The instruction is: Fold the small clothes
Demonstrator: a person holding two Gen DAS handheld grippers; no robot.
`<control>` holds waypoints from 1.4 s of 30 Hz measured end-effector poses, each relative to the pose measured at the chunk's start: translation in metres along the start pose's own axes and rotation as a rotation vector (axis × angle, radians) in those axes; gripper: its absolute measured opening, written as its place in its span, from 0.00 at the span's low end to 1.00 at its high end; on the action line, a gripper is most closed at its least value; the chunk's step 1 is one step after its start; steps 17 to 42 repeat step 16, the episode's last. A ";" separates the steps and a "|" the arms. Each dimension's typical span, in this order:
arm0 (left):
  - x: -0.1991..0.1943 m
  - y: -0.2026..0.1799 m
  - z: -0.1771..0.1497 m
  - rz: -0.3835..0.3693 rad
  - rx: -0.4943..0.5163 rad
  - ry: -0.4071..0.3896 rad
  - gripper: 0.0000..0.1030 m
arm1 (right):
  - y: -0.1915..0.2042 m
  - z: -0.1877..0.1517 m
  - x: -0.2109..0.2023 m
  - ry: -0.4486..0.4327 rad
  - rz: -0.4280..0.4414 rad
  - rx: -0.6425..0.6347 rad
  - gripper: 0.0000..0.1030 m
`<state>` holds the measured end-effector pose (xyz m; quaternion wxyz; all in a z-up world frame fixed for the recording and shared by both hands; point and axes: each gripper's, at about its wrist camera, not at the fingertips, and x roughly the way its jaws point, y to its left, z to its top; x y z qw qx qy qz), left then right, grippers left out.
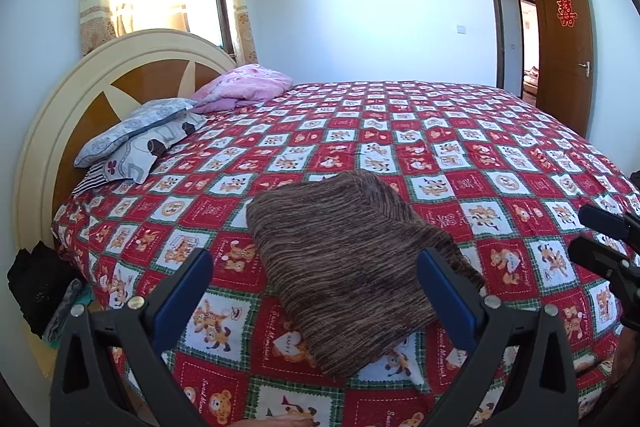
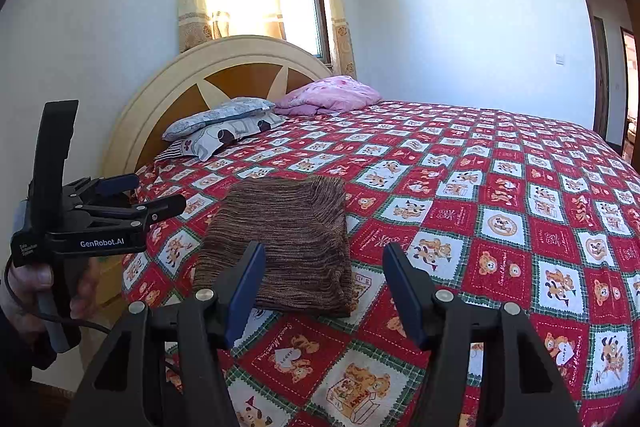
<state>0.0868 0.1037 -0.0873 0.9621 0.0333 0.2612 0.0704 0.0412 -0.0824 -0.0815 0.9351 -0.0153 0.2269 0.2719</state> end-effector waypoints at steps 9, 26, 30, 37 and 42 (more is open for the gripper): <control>0.003 0.011 -0.001 0.035 -0.012 -0.010 1.00 | 0.002 -0.001 0.003 0.011 0.002 -0.008 0.60; 0.006 0.020 -0.003 0.062 -0.027 -0.019 1.00 | 0.004 -0.003 0.007 0.026 0.004 -0.005 0.60; 0.006 0.020 -0.003 0.062 -0.027 -0.019 1.00 | 0.004 -0.003 0.007 0.026 0.004 -0.005 0.60; 0.006 0.020 -0.003 0.062 -0.027 -0.019 1.00 | 0.004 -0.003 0.007 0.026 0.004 -0.005 0.60; 0.006 0.020 -0.003 0.062 -0.027 -0.019 1.00 | 0.004 -0.003 0.007 0.026 0.004 -0.005 0.60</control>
